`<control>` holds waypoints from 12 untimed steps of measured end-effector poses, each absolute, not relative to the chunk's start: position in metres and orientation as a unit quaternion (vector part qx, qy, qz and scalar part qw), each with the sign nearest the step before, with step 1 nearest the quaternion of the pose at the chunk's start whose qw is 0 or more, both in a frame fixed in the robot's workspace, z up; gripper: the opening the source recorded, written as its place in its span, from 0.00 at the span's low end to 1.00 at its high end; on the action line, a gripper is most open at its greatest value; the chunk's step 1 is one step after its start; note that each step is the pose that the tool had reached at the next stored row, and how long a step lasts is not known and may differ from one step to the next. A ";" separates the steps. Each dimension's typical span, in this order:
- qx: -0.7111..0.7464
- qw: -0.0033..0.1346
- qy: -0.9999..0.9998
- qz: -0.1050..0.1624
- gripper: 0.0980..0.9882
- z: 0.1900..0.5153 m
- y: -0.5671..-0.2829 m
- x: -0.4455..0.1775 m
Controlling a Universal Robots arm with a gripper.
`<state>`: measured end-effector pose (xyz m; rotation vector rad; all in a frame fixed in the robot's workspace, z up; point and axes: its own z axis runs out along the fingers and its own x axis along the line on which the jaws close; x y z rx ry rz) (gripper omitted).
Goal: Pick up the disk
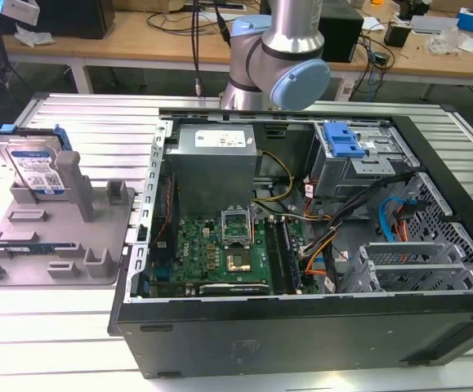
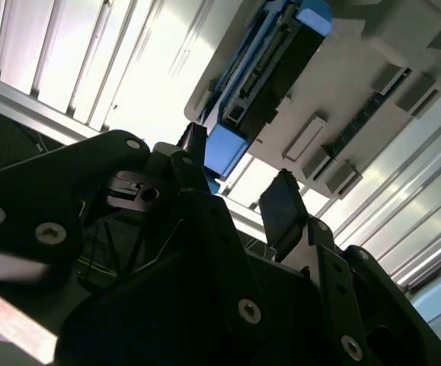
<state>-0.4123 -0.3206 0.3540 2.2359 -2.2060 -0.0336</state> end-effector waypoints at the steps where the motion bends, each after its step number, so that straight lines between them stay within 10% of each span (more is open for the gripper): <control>1: 0.712 0.001 -0.702 -0.011 0.52 0.354 -0.321 -0.413; 12: 0.707 0.001 -0.707 -0.011 0.52 0.351 -0.321 -0.413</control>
